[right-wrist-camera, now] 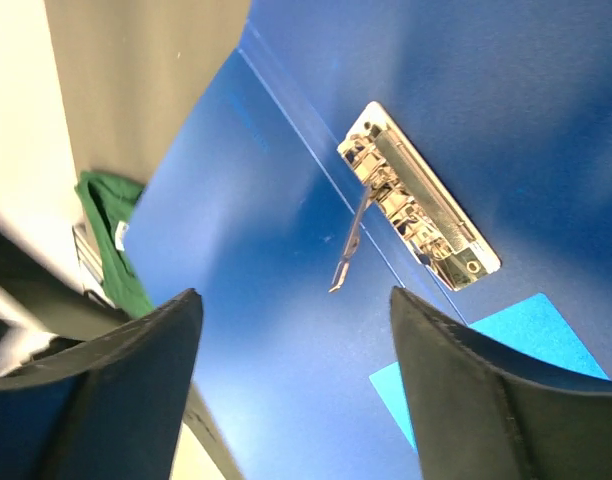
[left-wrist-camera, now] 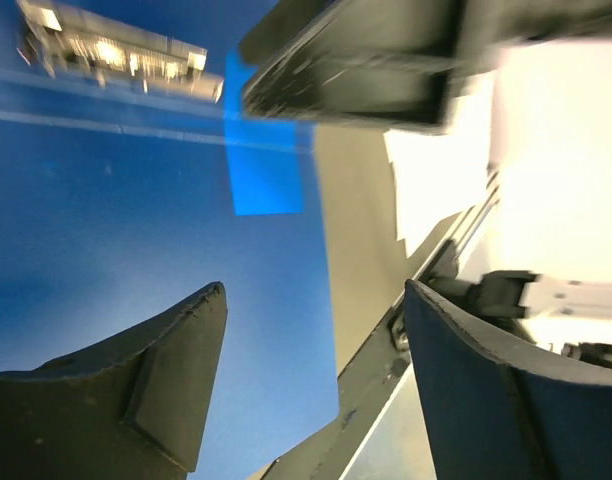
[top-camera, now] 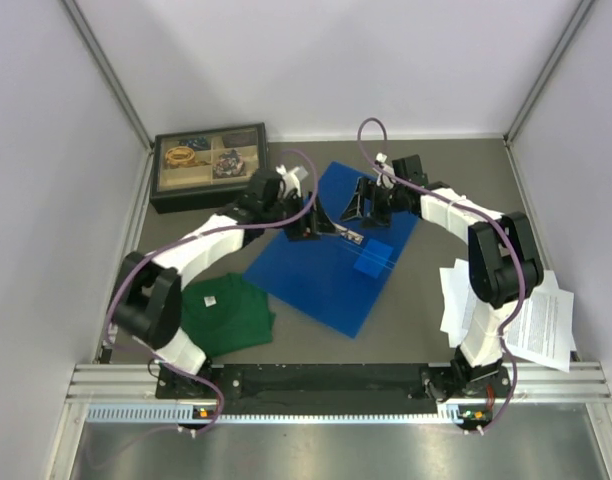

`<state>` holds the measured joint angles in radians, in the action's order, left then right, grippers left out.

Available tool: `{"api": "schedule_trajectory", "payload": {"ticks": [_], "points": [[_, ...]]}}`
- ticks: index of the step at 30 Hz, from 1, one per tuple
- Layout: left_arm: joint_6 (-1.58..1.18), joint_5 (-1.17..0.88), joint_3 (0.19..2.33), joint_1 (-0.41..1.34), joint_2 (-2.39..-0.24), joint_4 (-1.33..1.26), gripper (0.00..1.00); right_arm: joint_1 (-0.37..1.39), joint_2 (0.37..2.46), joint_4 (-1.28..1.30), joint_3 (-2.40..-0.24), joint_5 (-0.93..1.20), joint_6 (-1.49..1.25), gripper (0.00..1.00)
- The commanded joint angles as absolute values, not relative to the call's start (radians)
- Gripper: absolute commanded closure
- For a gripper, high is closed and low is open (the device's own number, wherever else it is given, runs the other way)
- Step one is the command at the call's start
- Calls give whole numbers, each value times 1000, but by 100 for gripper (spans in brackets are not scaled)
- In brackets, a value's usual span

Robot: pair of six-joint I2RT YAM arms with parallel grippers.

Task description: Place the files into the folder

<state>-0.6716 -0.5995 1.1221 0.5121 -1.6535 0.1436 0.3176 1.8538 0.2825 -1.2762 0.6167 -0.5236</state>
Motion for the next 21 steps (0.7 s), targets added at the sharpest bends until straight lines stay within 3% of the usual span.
{"api": "schedule_trajectory", "payload": {"ticks": [1,6,21], "points": [[-615,-606,1120,459,-1482,222,22,327,1835,259,-1269,678,-453,23],[-592,-560,1108,434,-1359,252,16,350,1878,259,-1298,690,-437,21],[-598,-514,1074,422,-1258,288,15,452,2107,198,-1591,755,-497,22]]}}
